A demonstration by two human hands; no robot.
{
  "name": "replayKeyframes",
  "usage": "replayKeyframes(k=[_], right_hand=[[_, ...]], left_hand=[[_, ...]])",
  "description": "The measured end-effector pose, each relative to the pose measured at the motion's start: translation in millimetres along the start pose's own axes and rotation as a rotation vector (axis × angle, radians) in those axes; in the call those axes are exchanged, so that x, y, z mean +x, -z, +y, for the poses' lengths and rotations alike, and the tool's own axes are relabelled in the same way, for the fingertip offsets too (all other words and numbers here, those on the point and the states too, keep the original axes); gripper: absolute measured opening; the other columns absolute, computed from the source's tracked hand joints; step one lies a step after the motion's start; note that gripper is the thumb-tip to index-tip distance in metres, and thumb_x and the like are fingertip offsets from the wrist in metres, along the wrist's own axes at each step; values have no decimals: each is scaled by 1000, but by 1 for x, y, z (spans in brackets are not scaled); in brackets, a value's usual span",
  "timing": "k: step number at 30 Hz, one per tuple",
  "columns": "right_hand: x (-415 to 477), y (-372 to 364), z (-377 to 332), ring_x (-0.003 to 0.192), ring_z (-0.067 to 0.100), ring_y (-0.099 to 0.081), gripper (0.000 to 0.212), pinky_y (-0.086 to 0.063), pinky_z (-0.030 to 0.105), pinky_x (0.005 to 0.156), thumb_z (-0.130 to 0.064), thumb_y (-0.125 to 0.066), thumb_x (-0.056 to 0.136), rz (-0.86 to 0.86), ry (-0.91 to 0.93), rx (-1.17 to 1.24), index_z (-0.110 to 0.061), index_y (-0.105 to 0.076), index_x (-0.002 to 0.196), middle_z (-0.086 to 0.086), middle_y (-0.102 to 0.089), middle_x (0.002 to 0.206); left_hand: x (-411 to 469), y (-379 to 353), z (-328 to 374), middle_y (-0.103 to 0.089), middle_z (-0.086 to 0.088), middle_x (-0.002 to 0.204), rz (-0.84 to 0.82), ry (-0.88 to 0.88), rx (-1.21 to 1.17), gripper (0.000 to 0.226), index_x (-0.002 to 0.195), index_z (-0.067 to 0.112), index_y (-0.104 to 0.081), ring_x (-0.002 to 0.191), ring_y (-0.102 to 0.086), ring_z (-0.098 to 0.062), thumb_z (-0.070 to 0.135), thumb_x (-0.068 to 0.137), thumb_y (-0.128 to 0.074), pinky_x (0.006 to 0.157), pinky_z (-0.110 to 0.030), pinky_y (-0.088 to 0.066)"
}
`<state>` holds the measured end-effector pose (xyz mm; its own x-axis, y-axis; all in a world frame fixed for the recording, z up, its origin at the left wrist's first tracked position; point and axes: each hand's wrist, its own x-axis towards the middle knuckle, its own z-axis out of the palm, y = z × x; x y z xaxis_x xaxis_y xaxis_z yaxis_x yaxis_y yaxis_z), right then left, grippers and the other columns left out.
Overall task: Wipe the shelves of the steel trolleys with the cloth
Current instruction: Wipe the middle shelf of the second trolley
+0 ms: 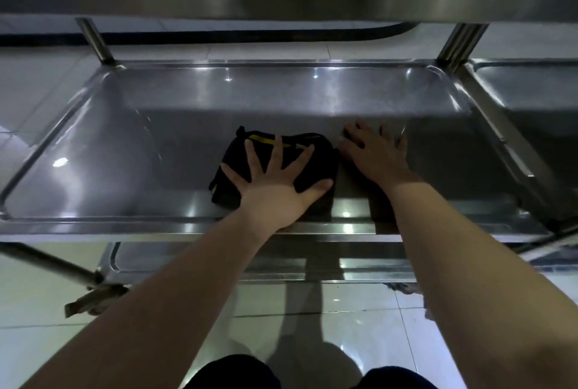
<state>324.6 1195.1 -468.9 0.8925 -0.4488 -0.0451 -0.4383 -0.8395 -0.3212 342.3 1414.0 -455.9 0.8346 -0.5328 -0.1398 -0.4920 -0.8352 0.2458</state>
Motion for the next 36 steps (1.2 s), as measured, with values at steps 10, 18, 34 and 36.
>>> replayKeyframes(k=[10,18,34,36], right_hand=[[-52,-49,-139,149,27,17,60,16,61,112,-64,-17,97,-133,258,-193,-45,-3,153,-11,6,164],[-27,20,68,150,25,-9,65,-6,58,117,-68,-23,91,-2,32,-240,-49,-11,152,-11,-13,163],[-64,-23,-49,151,20,8,72,12,57,115,-83,-10,79,-121,368,-245,-60,-1,146,-20,1,162],[-59,-3,7,151,20,2,70,6,55,116,-83,-14,81,-77,258,-267,-59,-4,147,-19,-2,163]], left_hand=[[45,21,-123,7,14,164,32,130,8,50,149,55,3,148,21,-24,56,101,-10,115,-64,10],[48,8,-127,5,18,163,57,88,165,66,142,66,5,150,9,-31,83,79,-2,112,-68,4],[42,11,-126,6,17,163,61,90,171,63,146,62,1,151,6,-30,76,86,-6,113,-66,2],[40,12,-125,5,17,163,62,89,158,63,146,62,1,151,5,-30,78,85,-7,114,-66,2]])
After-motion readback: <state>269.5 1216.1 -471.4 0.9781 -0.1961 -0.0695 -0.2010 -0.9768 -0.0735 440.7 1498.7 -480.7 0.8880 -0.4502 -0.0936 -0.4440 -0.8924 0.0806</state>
